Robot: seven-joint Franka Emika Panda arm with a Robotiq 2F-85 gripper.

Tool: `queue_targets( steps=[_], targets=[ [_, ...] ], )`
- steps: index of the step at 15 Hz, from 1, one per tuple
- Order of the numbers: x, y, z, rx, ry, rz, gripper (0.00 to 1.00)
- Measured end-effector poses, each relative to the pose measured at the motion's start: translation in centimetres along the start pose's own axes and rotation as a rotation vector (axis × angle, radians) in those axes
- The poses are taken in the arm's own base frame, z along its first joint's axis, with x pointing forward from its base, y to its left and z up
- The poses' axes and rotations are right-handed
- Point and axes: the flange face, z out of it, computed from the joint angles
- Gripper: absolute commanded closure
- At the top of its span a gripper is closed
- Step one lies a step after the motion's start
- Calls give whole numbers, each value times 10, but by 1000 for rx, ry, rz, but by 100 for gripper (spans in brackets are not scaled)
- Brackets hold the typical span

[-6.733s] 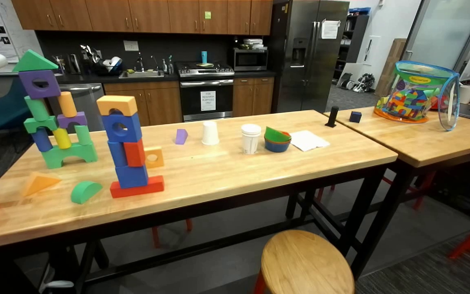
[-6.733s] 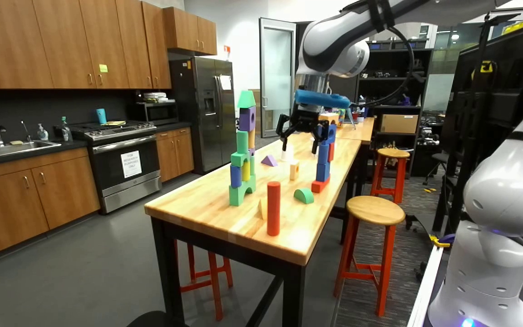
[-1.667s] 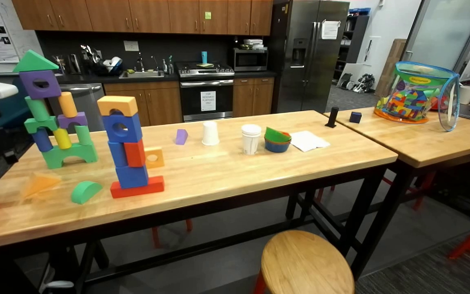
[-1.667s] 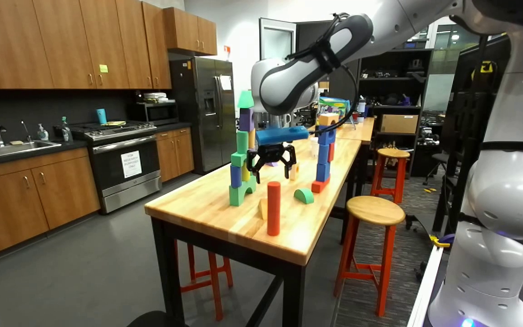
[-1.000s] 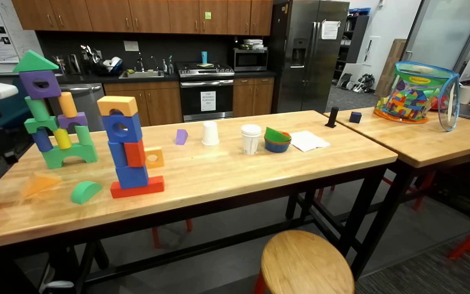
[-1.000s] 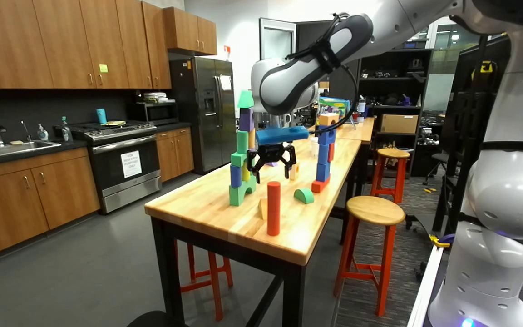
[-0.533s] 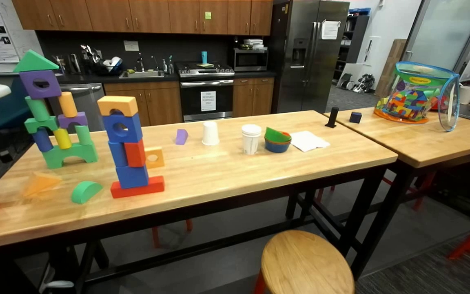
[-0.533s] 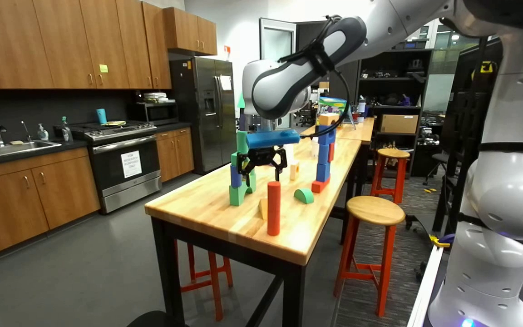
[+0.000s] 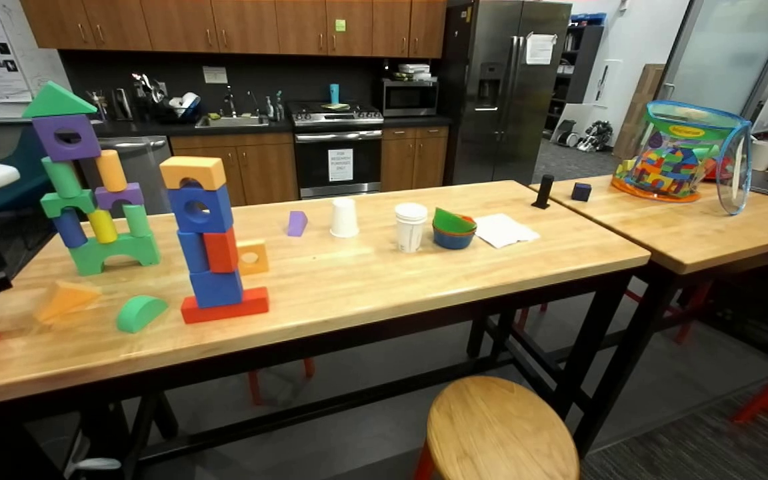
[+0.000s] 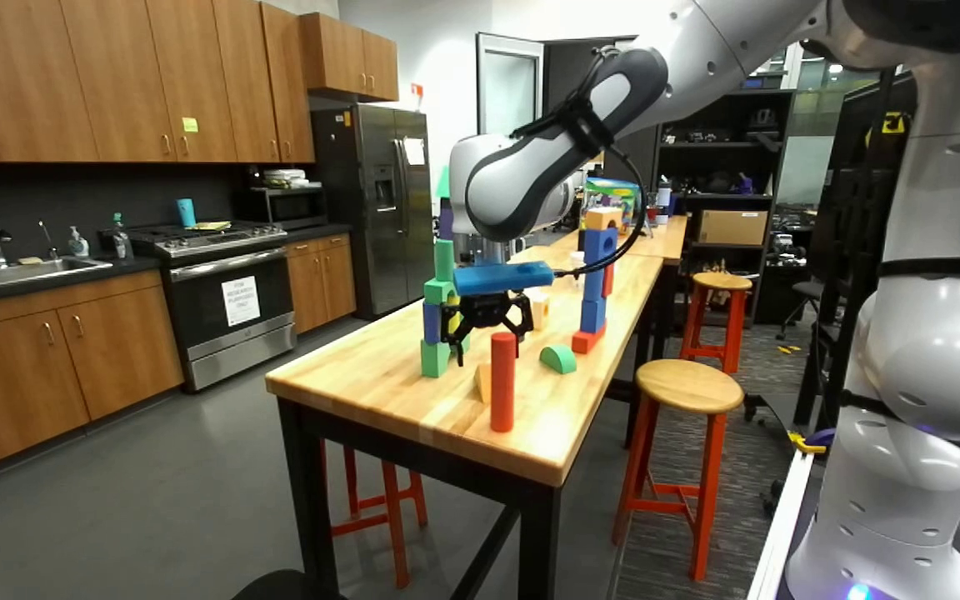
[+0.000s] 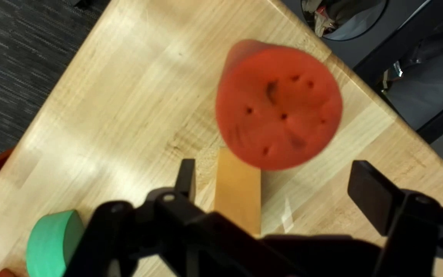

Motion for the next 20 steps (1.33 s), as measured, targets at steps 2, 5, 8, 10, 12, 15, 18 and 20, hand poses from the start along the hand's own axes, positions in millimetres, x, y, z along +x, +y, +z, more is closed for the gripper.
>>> queue_targets(
  steps=[2, 5, 8, 10, 12, 15, 18, 20],
  targets=[
    [-1, -1, 6, 0, -17, 7, 0],
    [-1, -2, 10, -1, -25, 9, 0],
    [-1, -2, 10, 0, -25, 10, 0],
    [0, -1, 11, -1, -25, 11, 0],
    [1, -1, 11, -2, -26, 13, 0],
    [3, -1, 12, 2, -15, 14, 0],
    [7, 0, 18, -4, 1, 13, 0],
    [9, 0, 23, -11, 6, 12, 0]
  ],
)
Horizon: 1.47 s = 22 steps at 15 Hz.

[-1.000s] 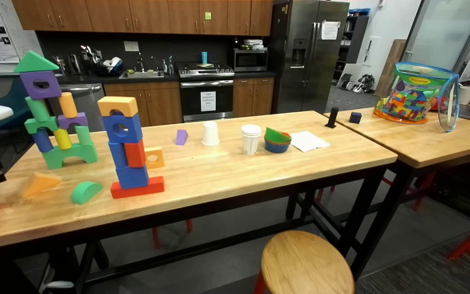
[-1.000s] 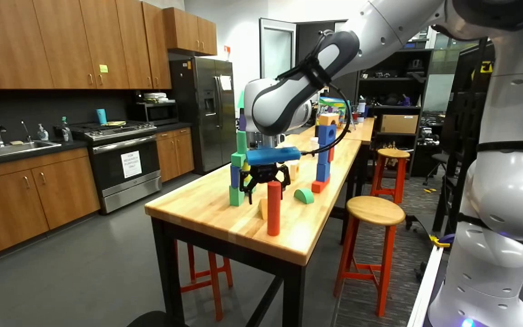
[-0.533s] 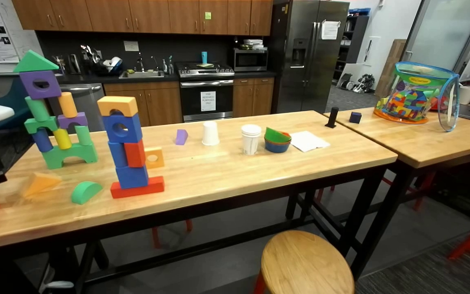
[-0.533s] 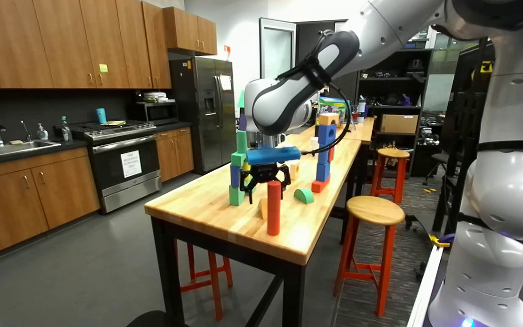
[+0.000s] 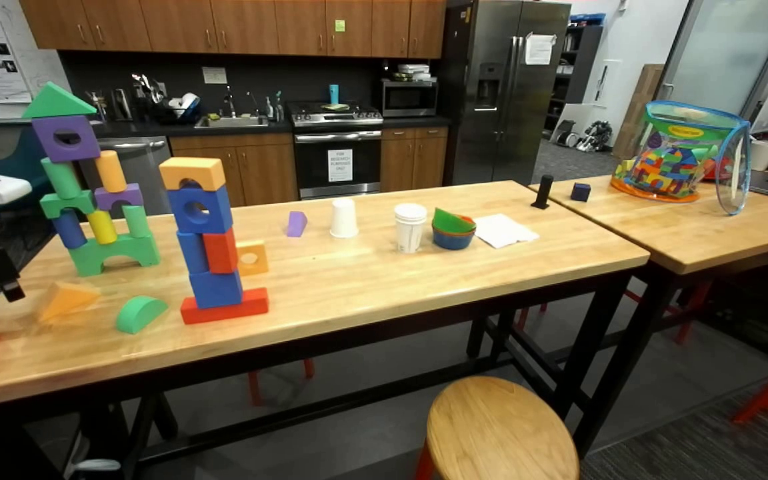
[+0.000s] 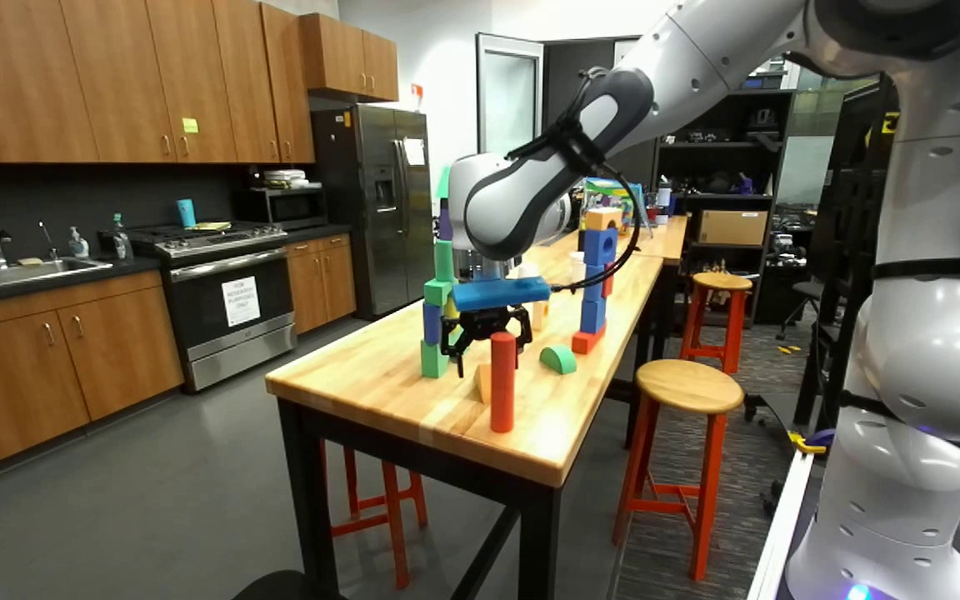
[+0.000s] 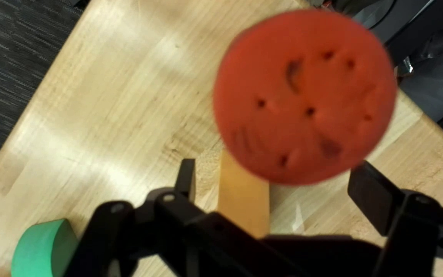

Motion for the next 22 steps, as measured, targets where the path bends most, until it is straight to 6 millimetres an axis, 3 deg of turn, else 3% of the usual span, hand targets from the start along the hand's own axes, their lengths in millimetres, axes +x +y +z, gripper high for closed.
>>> queue_targets(
  steps=[22],
  targets=[
    [6, 2, 21, 1, 47, 21, 0]
  ],
)
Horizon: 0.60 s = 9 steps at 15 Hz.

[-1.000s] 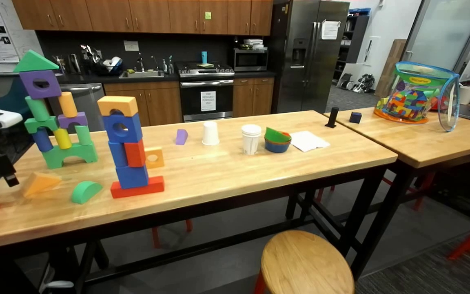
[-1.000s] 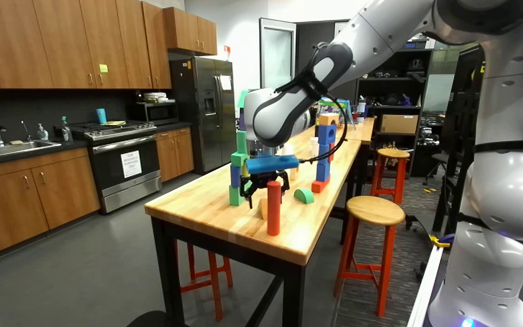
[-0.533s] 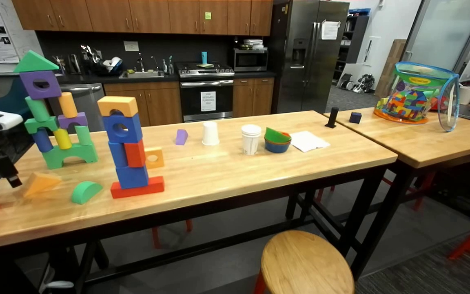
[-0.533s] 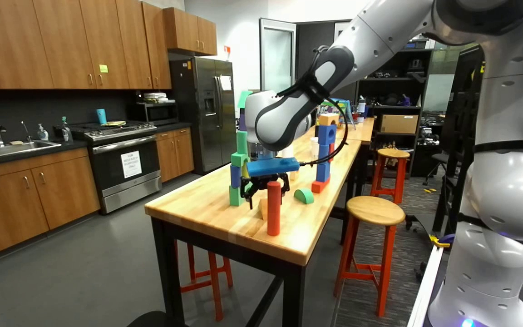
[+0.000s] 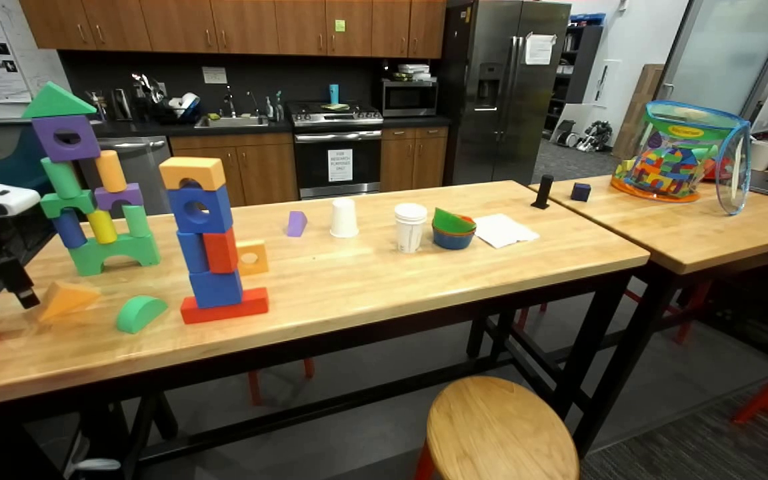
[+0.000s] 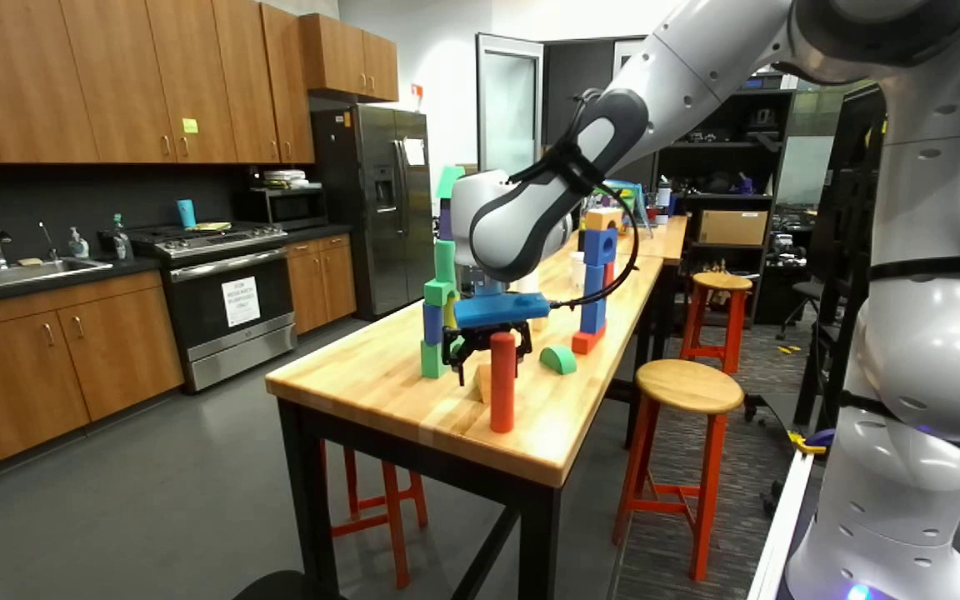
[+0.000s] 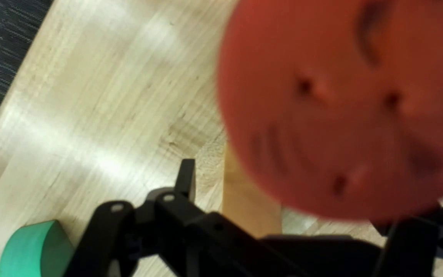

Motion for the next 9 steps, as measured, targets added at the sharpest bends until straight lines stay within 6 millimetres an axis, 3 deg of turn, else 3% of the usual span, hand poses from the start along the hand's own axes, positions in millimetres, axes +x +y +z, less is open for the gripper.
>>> queue_targets(
  steps=[9],
  targets=[
    [3, 1, 0, 6, 7, 11, 0]
  ],
)
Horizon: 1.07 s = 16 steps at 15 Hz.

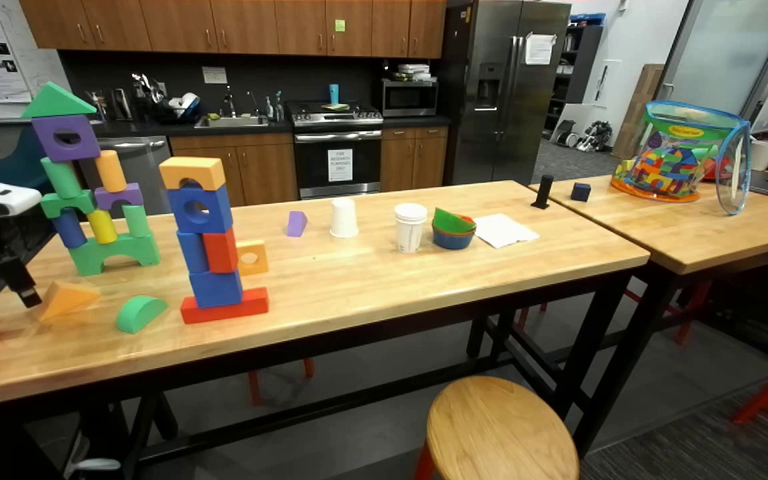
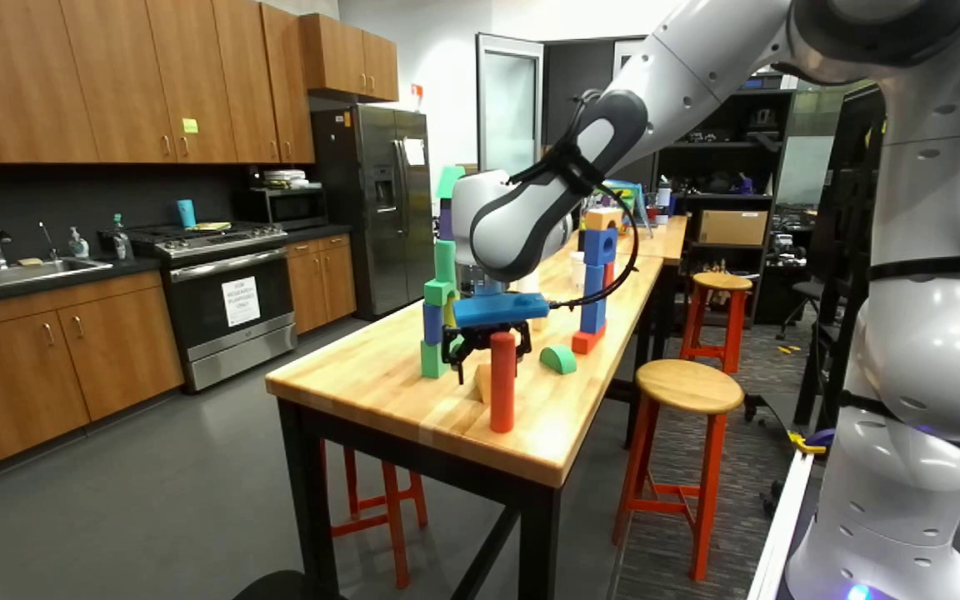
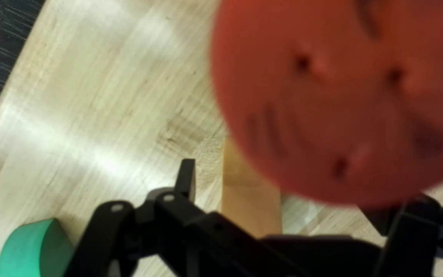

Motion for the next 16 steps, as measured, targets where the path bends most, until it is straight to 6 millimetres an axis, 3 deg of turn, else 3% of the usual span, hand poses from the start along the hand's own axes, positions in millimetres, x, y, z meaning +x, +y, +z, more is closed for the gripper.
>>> queue_targets(
  steps=[16],
  targets=[
    [18, -2, 5, -18, 21, -7, 0]
  ],
)
